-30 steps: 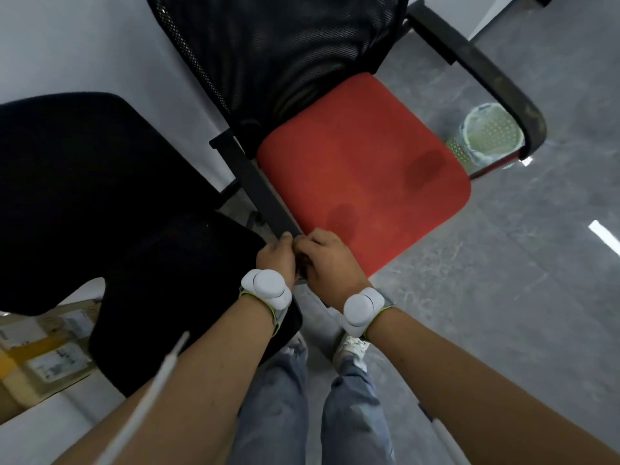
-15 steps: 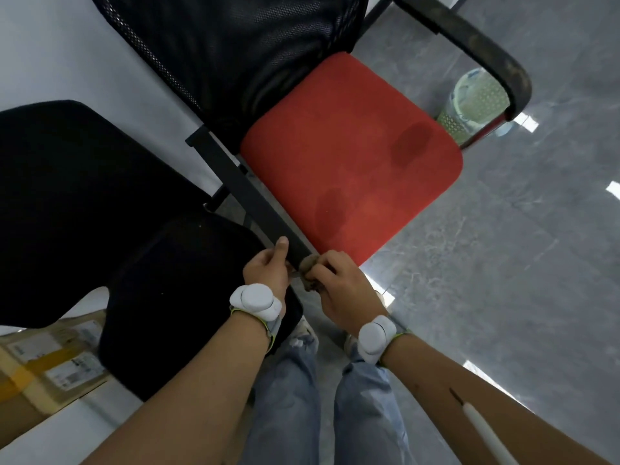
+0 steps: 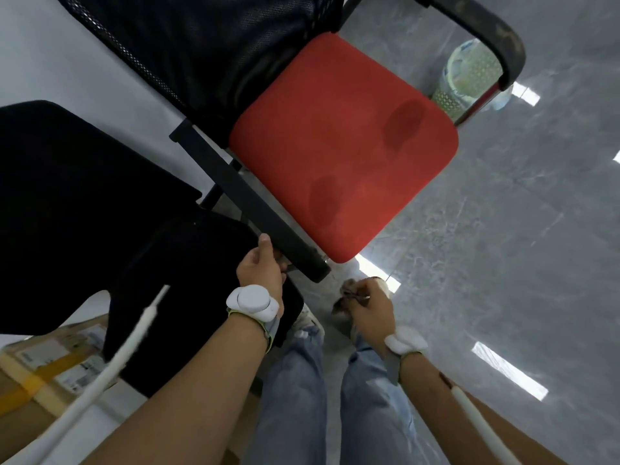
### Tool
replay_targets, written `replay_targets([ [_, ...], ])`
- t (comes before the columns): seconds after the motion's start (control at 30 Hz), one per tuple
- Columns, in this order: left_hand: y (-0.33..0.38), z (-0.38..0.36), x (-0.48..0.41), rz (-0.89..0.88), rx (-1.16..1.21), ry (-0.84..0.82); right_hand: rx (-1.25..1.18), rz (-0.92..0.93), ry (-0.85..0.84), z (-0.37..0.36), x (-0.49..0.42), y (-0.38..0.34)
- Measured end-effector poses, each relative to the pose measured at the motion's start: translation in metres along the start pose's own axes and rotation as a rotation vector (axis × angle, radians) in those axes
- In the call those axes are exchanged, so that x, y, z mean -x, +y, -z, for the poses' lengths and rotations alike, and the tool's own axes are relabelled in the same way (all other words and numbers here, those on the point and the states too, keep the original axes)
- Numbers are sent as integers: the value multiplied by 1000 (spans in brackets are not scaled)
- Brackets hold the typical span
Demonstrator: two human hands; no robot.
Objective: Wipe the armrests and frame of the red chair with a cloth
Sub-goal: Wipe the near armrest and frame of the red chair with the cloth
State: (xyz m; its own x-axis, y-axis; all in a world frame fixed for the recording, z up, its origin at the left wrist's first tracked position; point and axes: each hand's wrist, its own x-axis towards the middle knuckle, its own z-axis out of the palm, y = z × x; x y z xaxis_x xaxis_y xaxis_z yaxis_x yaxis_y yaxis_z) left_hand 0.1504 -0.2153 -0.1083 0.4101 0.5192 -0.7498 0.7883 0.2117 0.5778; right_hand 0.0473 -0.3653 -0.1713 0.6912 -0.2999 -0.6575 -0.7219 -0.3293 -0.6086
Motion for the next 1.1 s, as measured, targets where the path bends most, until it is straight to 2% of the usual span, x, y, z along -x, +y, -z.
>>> replay_targets([
  [0.07,-2,1,-2,29,48,25,-370,-255,-22,-15,7,-20],
  [0.13,-2,4,-6,49,56,47,-626,-397,-48,-29,4,-33],
  [0.2,-1,8,-11,46,22,59,-845,-489,-45,-36,2,-49],
  [0.27,1,10,-13,64,5,64,-891,-506,28,-35,3,-59],
  [0.47,14,18,-21,139,31,8,-631,-204,207,-35,21,-77],
  [0.6,19,22,-22,149,76,-36,-376,120,306,-44,31,-89],
  [0.67,23,28,-27,138,89,-58,-299,278,256,-53,29,-105],
  [0.77,31,26,-30,131,65,-89,-60,455,168,-54,13,-129],
  [0.83,38,28,-35,136,52,-103,79,511,123,-59,3,-142],
  [1.1,62,34,-51,156,64,-122,375,619,30,-76,-26,-192],
])
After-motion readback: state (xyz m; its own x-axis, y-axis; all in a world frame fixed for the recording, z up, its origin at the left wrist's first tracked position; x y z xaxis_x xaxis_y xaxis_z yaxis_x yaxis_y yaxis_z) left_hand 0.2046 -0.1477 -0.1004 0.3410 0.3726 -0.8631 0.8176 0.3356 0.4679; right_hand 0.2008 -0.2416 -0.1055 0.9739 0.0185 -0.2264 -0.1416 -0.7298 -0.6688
